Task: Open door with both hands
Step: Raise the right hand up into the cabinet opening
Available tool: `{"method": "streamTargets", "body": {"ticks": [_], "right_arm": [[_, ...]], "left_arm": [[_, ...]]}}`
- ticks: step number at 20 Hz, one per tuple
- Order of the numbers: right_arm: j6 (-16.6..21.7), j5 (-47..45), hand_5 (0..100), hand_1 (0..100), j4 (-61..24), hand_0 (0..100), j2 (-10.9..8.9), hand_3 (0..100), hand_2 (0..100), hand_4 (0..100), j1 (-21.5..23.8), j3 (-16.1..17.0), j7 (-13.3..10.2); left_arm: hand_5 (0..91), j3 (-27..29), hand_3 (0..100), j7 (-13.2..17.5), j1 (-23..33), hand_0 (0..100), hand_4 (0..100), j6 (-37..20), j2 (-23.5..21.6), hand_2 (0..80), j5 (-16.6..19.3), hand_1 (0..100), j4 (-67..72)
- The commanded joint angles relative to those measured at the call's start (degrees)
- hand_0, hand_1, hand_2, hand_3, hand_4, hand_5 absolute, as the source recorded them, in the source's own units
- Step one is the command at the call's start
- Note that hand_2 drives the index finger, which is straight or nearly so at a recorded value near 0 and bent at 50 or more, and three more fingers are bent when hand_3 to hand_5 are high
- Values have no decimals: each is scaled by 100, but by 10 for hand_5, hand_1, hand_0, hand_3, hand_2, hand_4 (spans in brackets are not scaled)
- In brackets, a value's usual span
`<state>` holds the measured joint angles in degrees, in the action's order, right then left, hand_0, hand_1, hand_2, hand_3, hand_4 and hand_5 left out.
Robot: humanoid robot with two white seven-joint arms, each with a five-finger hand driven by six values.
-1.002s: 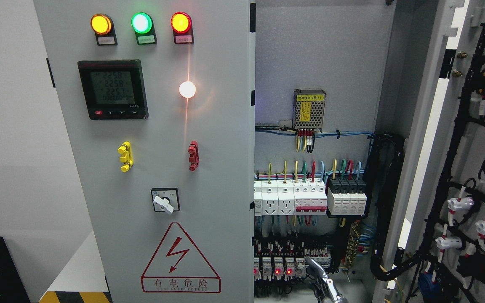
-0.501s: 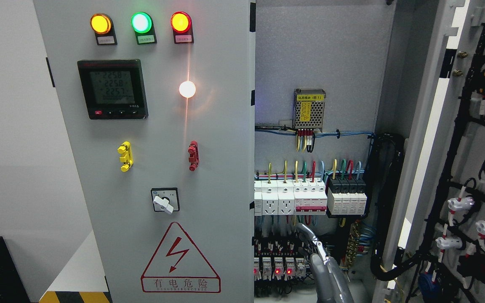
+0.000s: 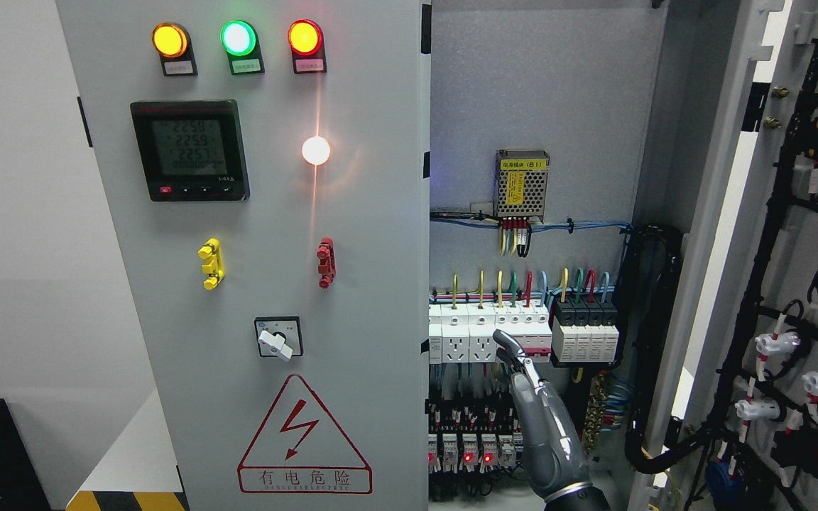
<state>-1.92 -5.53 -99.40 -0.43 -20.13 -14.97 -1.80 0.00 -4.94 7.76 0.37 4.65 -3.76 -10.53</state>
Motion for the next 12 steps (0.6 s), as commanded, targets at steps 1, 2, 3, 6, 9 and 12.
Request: {"method": "streamTargets", "body": {"ticks": [1,2,3,6,9,12], "right_arm": [[-19,-1,0,0,545,191,-62,0,0,0,-404,12,5],[-19,-10,0,0,545,191,-62,0,0,0,-413,-6,5],[-19,-10,0,0,562,191,-62,0,0,0,-430,-32,5],[-19,-10,0,0,685,191,-45,0,0,0,-623,-6,5],[-62,-18,0,0,712,191,-19,0,0,0,-711,-41,13],[-256,-158,0,0,712,191,-19,0,0,0,-738,-59,31]], "left_arm": [[0,53,0,2,-3,0,0,-1,10,0,-2,0,-2],[0,53,0,2,-3,0,0,-1,10,0,-2,0,-2],[0,53,0,2,-3,0,0,-1,1,0,-2,0,-2],[0,53,0,2,-3,0,0,-1,10,0,-2,0,-2],[0,53,0,2,-3,0,0,-1,10,0,-2,0,-2],[0,53,0,2,-3,0,0,-1,1,0,-2,0,-2]]}}
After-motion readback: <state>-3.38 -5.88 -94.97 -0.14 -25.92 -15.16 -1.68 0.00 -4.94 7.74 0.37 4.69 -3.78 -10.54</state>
